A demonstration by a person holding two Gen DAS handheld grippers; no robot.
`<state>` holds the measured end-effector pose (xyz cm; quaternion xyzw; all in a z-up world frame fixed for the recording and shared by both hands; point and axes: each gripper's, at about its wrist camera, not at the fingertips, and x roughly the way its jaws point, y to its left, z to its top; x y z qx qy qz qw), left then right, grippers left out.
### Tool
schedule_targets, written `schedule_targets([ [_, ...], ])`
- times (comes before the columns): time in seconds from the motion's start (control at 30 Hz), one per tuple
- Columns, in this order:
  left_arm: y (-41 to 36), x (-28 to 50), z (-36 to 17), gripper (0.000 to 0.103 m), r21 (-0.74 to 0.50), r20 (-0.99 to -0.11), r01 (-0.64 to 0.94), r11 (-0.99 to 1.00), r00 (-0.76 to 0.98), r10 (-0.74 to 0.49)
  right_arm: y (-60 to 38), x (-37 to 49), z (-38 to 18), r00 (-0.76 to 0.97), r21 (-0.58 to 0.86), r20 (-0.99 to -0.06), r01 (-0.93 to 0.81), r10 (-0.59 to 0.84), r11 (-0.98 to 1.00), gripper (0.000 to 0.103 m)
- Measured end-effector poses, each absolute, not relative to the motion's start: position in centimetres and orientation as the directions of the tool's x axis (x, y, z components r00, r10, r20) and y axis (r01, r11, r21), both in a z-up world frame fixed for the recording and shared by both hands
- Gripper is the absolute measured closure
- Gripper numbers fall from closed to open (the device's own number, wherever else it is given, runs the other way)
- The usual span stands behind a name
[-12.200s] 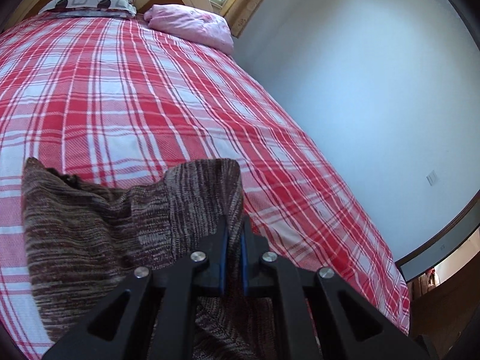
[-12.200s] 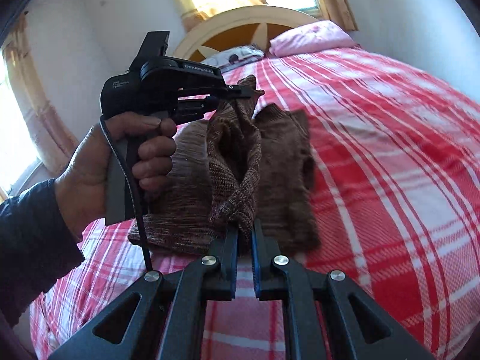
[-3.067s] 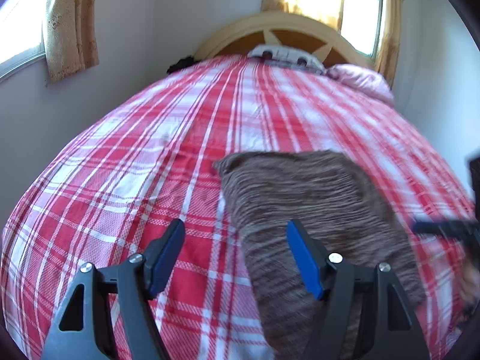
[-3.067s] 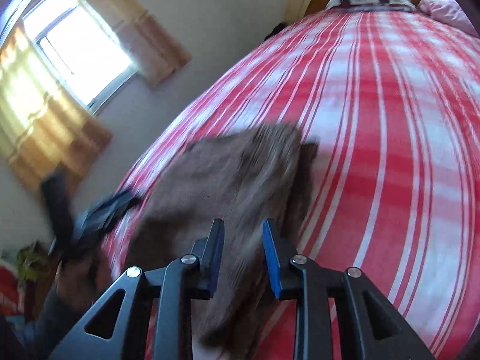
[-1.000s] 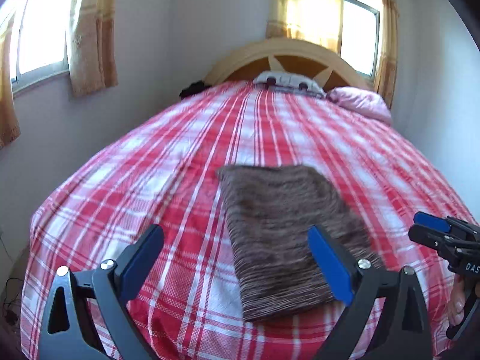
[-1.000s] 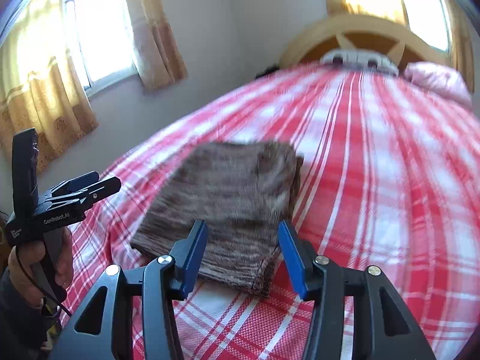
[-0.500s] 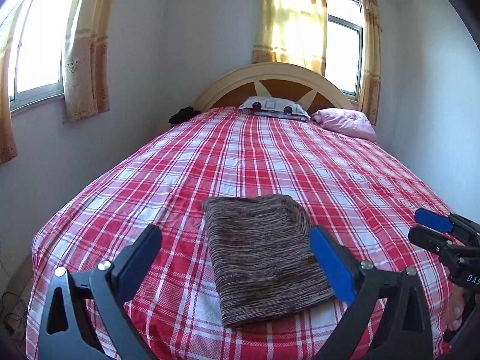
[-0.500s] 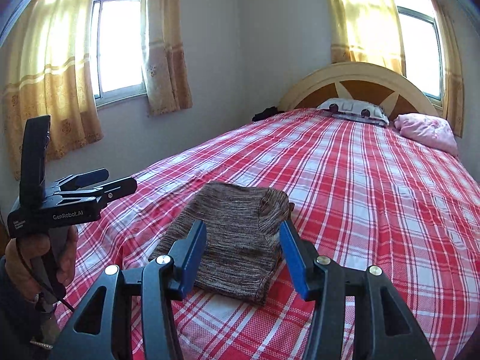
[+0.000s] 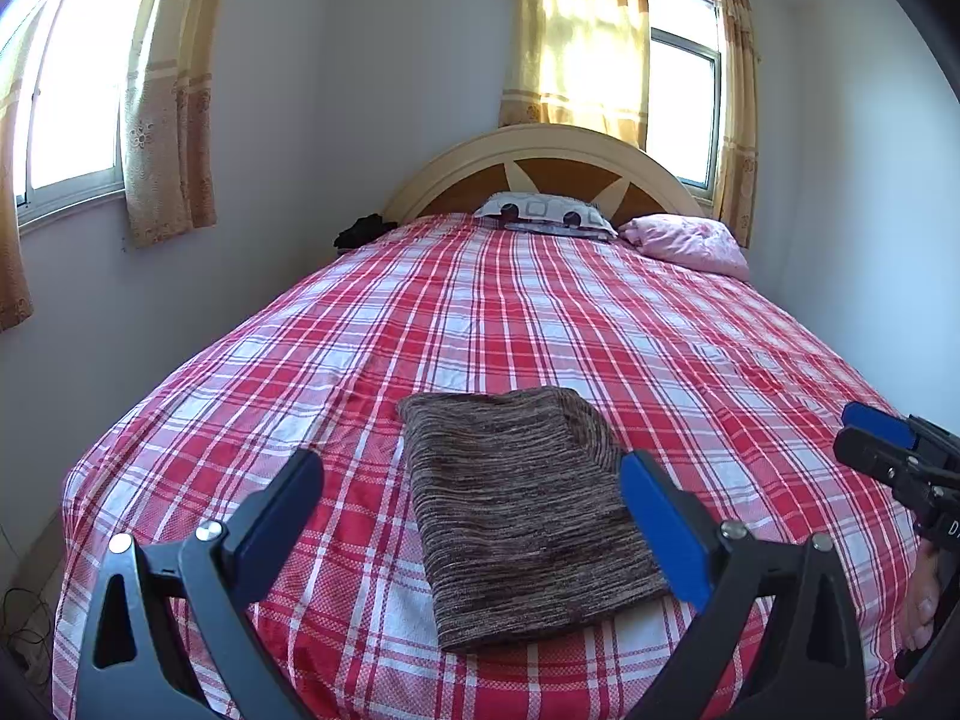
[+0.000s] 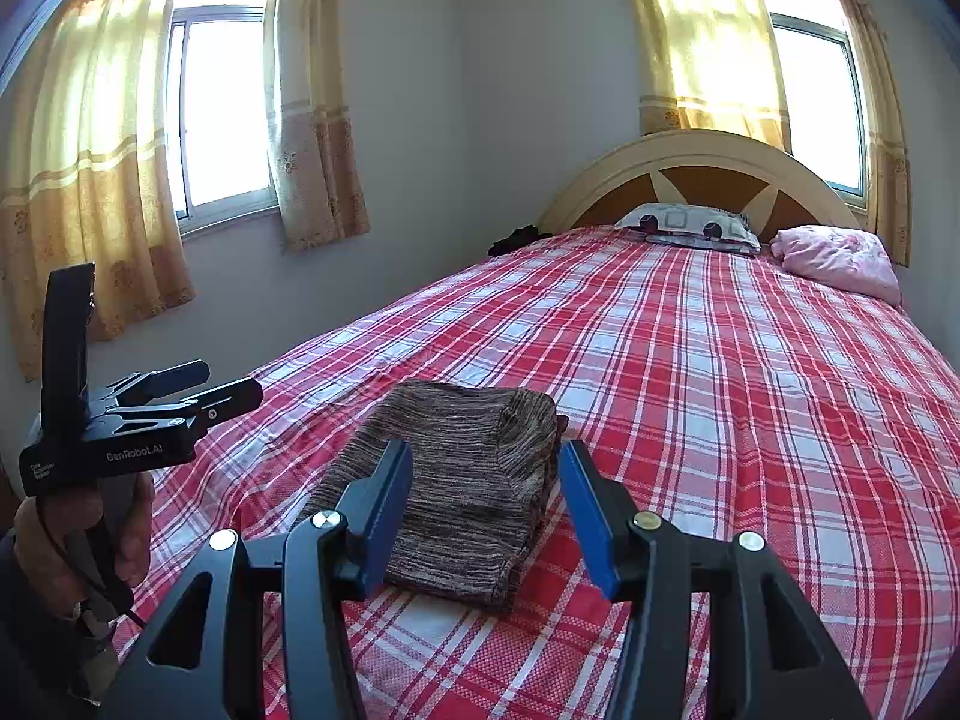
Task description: Fold small clothes
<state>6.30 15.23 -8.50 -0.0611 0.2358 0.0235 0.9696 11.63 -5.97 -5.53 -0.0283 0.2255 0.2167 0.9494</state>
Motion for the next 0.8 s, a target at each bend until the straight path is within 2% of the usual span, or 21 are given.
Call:
schedule_targets([
  [0.8,15.06,6.36,-8.33,0.000,-0.098,-0.468,-0.056,0.994,0.884,0.003,-6.86,11.06,-5.59,0.818,0.062,-0.419,-0.406,0.393,0.912,0.050],
])
